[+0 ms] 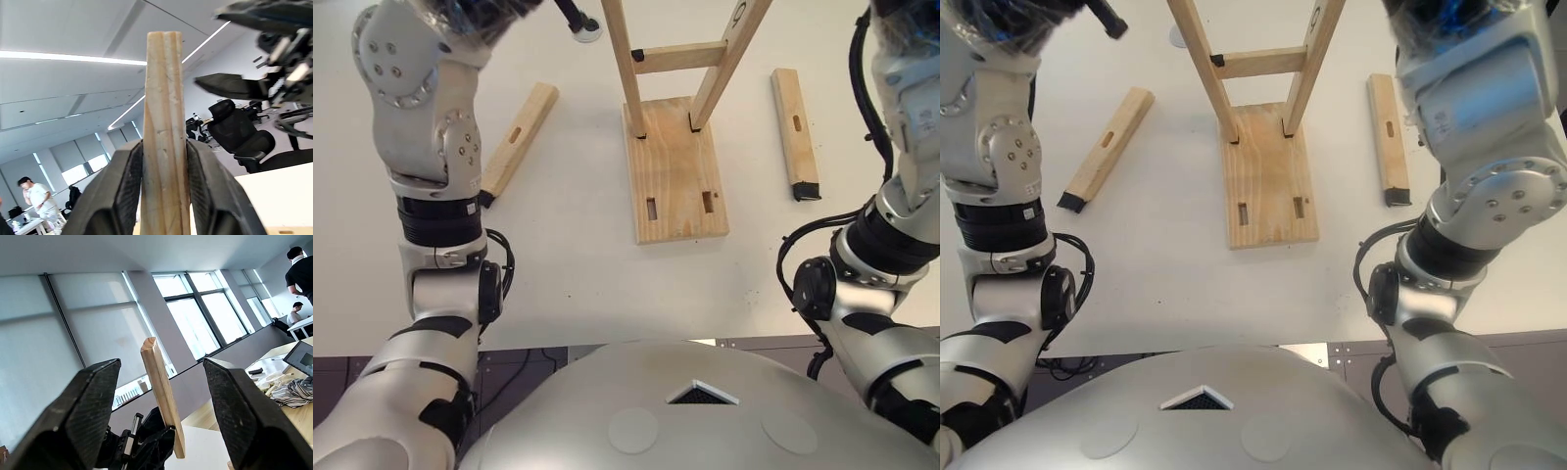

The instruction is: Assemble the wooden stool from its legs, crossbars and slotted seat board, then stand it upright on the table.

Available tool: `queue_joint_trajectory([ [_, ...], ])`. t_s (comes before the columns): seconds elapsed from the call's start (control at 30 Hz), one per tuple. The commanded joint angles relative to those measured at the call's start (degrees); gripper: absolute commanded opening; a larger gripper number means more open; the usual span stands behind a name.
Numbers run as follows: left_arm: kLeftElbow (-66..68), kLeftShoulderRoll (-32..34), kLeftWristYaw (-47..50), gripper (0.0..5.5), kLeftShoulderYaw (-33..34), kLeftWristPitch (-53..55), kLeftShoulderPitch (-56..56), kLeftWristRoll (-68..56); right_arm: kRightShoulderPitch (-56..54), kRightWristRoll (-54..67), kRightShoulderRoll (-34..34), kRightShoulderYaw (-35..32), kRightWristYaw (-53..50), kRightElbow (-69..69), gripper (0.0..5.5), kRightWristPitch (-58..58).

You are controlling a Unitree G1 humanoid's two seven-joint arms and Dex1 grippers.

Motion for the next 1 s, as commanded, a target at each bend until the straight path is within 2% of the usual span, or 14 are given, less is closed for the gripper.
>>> queue_joint_trajectory([
  [0.03, -1.6, -0.2, -1.1, 1.25, -1.9, 0.5, 0.7, 0.5, 1.7, 0.4, 0.8, 0.6, 1.4, 1.0, 3.11, -0.7],
  [0.17, -1.4, -0.4, -1.2, 1.25, -3.1, -0.3, 0.2, 1.6, 3.6, 2.2, 0.2, 0.1, 3.2, 1.8, 3.11, -0.8],
  [0.3, -1.8, -0.7, -1.2, 1.25, -4.1, -1.3, 0.3, 2.8, 6.0, 4.2, -1.3, -1.5, 5.7, 3.2, 2.4, -0.5],
  [0.6, -1.6, -1.6, -1.6, 1.25, -6.8, -4.6, 0.8, 6.8, 5.4, 6.6, 0.2, -1.0, 5.3, 4.4, 0.69, -0.8],
  [0.67, -1.6, -1.7, -1.6, 1.25, -7.1, -4.8, 0.8, 7.2, 5.1, 6.9, 0.3, -0.8, 5.1, 4.6, 0.48, -0.8],
  [0.83, -1.3, -1.9, -0.9, 1.25, -7.2, -4.8, 1.1, 8.0, 4.8, 6.7, 0.5, -0.9, 4.1, 4.9, 0.42, -1.2],
  [0.87, -1.2, -1.5, -0.7, 1.62, -7.3, -4.3, 1.2, 8.6, 4.7, 6.5, 0.3, -1.0, 4.0, 5.0, 0.42, -1.2],
  [1.0, 1.3, 1.7, -3.4, 2.19, -9.5, -3.8, 2.7, 11.6, 5.0, 1.9, -4.9, -4.8, 6.3, 7.3, 0.39, -1.7],
])
